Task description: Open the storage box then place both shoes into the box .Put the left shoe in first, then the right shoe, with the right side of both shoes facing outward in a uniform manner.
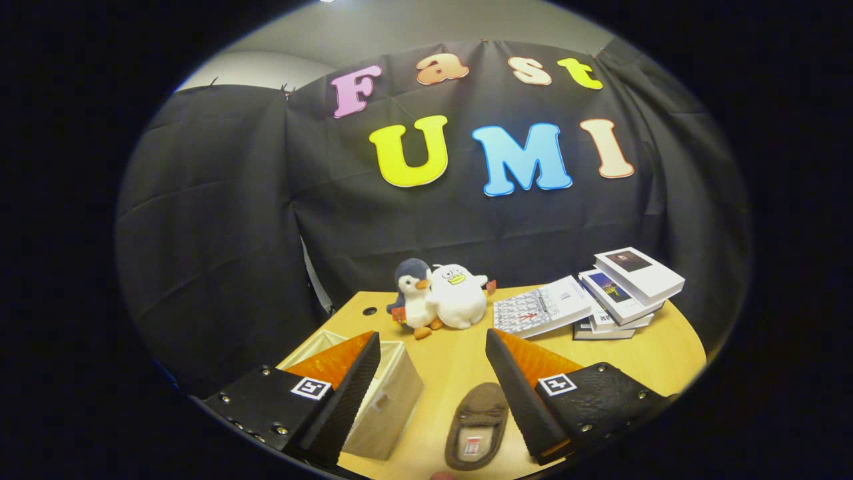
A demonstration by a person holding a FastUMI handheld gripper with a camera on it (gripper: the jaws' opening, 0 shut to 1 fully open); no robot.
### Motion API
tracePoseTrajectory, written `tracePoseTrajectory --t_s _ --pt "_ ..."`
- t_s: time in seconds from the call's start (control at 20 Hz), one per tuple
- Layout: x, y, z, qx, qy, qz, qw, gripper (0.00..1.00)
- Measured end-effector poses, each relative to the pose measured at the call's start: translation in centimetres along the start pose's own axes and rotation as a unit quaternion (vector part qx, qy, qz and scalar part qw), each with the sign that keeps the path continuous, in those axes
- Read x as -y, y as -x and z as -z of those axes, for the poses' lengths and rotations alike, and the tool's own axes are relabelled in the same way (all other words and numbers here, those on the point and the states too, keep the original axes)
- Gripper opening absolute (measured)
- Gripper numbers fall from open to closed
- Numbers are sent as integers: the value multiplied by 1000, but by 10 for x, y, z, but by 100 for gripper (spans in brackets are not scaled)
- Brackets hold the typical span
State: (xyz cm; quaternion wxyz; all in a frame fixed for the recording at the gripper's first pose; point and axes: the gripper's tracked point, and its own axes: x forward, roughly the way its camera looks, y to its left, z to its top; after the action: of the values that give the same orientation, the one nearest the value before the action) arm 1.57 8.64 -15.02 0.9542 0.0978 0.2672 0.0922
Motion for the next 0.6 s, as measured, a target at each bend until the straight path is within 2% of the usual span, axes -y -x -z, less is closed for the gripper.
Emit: tracePoseTrajectory --t_s 0.6 --pt "73 -29 105 -106 27 40 993 98"
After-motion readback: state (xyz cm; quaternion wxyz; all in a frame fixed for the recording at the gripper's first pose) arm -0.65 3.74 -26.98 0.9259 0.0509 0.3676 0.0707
